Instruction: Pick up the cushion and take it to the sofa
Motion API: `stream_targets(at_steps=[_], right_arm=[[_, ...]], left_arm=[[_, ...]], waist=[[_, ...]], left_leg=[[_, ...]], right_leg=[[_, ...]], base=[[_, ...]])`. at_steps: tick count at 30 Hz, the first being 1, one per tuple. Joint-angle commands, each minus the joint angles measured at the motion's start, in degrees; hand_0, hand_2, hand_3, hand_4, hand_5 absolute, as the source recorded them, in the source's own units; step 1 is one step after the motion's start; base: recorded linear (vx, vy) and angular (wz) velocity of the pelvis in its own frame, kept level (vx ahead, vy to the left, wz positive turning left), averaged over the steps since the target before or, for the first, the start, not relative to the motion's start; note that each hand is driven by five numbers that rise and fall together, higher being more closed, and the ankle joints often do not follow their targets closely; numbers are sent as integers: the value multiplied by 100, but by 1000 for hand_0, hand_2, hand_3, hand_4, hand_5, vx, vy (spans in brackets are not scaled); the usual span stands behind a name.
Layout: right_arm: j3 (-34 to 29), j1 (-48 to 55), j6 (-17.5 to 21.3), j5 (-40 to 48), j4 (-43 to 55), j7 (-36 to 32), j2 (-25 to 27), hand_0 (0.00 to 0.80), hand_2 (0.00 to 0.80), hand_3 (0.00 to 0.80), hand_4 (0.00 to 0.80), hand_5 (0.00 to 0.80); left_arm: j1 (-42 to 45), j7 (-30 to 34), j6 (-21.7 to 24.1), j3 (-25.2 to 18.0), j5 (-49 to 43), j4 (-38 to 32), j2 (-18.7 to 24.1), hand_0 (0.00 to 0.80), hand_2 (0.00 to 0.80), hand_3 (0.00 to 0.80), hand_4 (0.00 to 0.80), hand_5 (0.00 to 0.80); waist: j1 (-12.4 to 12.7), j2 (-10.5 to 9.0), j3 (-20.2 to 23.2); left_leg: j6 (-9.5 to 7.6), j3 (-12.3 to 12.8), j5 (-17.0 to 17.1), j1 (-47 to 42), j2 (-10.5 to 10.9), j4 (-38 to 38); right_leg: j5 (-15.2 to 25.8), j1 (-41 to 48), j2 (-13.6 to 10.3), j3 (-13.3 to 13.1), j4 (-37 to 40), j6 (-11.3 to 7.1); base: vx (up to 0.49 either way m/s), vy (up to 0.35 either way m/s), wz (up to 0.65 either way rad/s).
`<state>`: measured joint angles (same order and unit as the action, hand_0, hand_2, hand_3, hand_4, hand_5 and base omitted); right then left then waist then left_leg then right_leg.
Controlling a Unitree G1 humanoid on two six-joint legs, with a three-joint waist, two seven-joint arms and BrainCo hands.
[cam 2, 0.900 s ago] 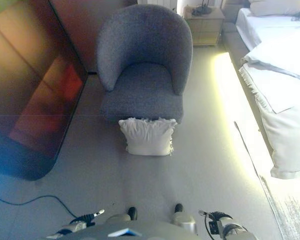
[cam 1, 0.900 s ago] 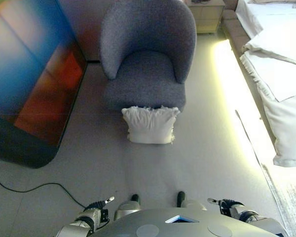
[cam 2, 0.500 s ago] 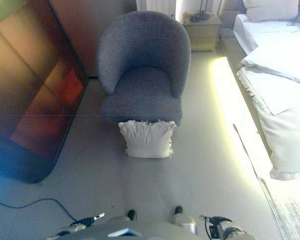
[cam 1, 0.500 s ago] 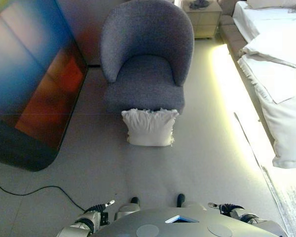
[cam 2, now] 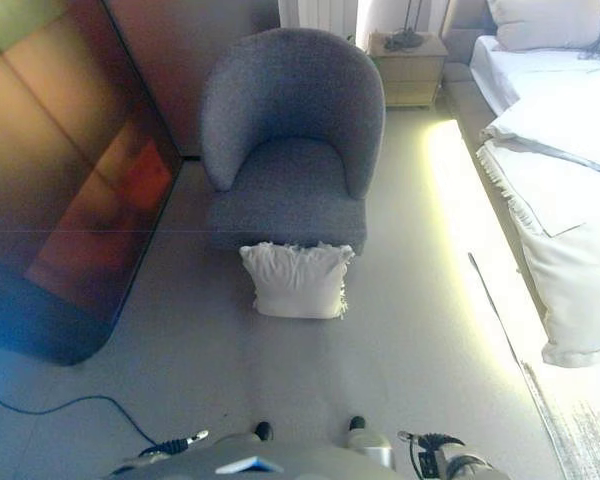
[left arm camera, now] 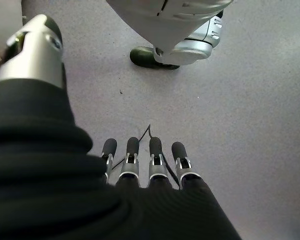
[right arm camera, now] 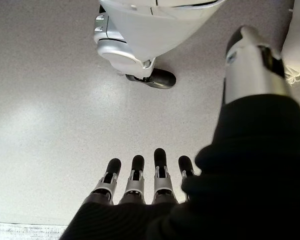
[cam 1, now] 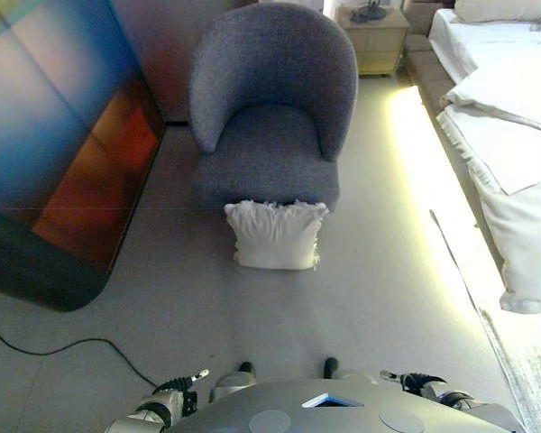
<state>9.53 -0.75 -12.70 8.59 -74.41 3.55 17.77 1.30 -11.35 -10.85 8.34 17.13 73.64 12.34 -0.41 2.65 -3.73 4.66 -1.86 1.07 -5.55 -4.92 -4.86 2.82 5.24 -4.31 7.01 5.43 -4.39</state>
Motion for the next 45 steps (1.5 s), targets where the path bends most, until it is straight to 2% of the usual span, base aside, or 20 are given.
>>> stream_targets(at_steps=[1,3,5,8,10,11,12,16,20,25,30,31,33,35,36,37,38,41,43,45], right_arm=[[71,-281,24,70,-272,69,-178,0,0,0,0,0],[54,-301,26,57,-275,86,-172,0,0,0,0,0],[67,-364,17,20,-258,96,-141,0,0,0,0,0],[88,-469,-61,-4,-204,111,-59,0,0,0,0,0],[103,-503,-55,38,-164,91,-36,0,0,0,0,0],[93,-502,-41,69,-161,98,-28,0,0,0,0,0],[46,-505,-19,65,-184,95,-20,0,0,0,0,0],[-87,-429,32,25,-273,107,6,0,0,0,0,0],[-98,-347,-43,-70,-335,49,23,0,0,0,0,0],[-12,-321,-230,-91,-407,172,10,0,0,0,0,0],[-145,-302,-392,-139,-534,236,-80,0,0,0,0,0],[-201,-252,-364,-233,-548,214,-118,0,0,0,0,0],[-238,-186,-262,-402,-529,123,-192,0,0,0,0,0],[-246,-174,-197,-466,-435,147,-294,0,0,0,0,0],[-246,-173,-198,-457,-426,156,-302,0,0,0,0,0],[-259,-180,-111,-319,-316,214,-317,0,0,0,0,0],[-252,-205,-106,-256,-275,227,-320,0,0,0,0,0],[-142,-321,-6,-259,-175,204,-311,0,0,0,0,0],[16,-431,47,-197,-40,278,-303,0,0,0,0,0],[155,-551,77,-72,96,318,-303,0,0,0,0,0]], left_arm=[[-312,-117,-27,-113,76,292,139,0,0,0,0,0],[-342,-114,9,-152,45,295,137,0,0,0,0,0],[-390,-80,132,-213,46,311,123,0,0,0,0,0],[-372,3,195,-320,222,347,89,0,0,0,0,0],[-347,45,221,-380,274,326,70,0,0,0,0,0],[-334,28,245,-392,312,322,64,0,0,0,0,0],[-292,15,311,-435,365,317,66,0,0,0,0,0],[-150,130,386,-471,194,307,129,0,0,0,0,0],[41,245,409,-435,179,311,113,0,0,0,0,0],[177,230,251,-454,224,367,41,0,0,0,0,0],[152,289,247,-569,137,513,140,0,0,0,0,0],[145,309,233,-603,124,510,175,0,0,0,0,0],[115,337,195,-635,151,480,247,0,0,0,0,0],[1,361,127,-658,79,469,351,0,0,0,0,0],[-9,360,121,-657,74,469,358,0,0,0,0,0],[-128,353,61,-652,21,449,447,0,0,0,0,0],[-204,356,19,-629,19,440,489,0,0,0,0,0],[-513,383,-96,-465,121,418,552,0,0,0,0,0],[-734,294,-187,-357,296,347,564,0,0,0,0,0],[-913,205,-227,-282,443,304,565,0,0,0,0,0]], waist=[[157,-465,-237],[154,-555,-265],[169,-721,-375],[233,-775,-598],[332,-711,-751],[371,-660,-800],[469,-550,-862],[672,-303,-851],[856,-201,-726],[925,-150,-579],[962,-309,-407],[952,-370,-346],[962,-506,-235],[967,-598,-119],[966,-606,-109],[893,-564,-101],[831,-549,-115],[632,-480,-208],[506,-363,-369],[385,-367,-528]], left_leg=[[-400,463,-620,-92,470,283],[-405,503,-818,111,459,972],[-537,572,-1217,585,501,2230],[-663,528,-1111,1329,550,3685],[-602,447,-779,1892,612,3980],[-554,408,-638,2039,621,3902],[-434,373,-273,2233,610,3434],[-180,558,544,2290,447,1705],[46,559,1109,2208,345,135],[105,555,1099,2188,87,18],[-116,527,704,2164,137,534],[-222,566,580,2215,208,824],[-446,628,384,2253,383,1045],[-650,641,209,2084,535,976],[-661,640,201,2070,548,965],[-749,625,71,1737,604,871],[-777,610,8,1574,630,828],[-783,554,-50,1299,636,745],[-706,471,-142,1018,545,663],[-667,464,-311,932,513,674]], right_leg=[[-583,194,215,-182,-114,154],[-667,120,164,-174,-335,247],[-817,-65,20,-150,-731,407],[-866,-282,16,-202,-1213,573],[-939,-237,109,-342,-1291,597],[-982,-176,173,-377,-1282,601],[-1107,-4,319,-456,-1239,602],[-1389,676,630,-589,-1009,566],[-1711,1416,751,-958,-791,562],[-2212,1764,629,-1100,-912,516],[-2302,1898,270,-1033,-1448,272],[-2181,1886,191,-1001,-1635,186],[-1574,1793,5,-924,-2127,-92],[-699,1360,-199,-687,-3109,-439],[-657,1315,-214,-676,-3169,-455],[-174,620,-309,-498,-3985,-489],[-172,264,-325,-460,-4066,-458],[-564,-494,-163,-248,-3353,-308],[-758,-1159,-163,103,-2733,-173],[-541,-1596,-253,156,-2115,-171]], base=[[46,-89,4],[8,-110,12],[-31,-130,43],[-17,-103,28],[32,-54,-28],[133,-34,-23],[206,-23,-27],[361,9,-40],[544,111,12],[580,176,-15],[603,235,-54],[572,255,-71],[524,232,-21],[416,167,7],[472,180,-5],[445,159,-11],[538,168,0],[316,19,28],[154,-71,11],[44,-106,11]])
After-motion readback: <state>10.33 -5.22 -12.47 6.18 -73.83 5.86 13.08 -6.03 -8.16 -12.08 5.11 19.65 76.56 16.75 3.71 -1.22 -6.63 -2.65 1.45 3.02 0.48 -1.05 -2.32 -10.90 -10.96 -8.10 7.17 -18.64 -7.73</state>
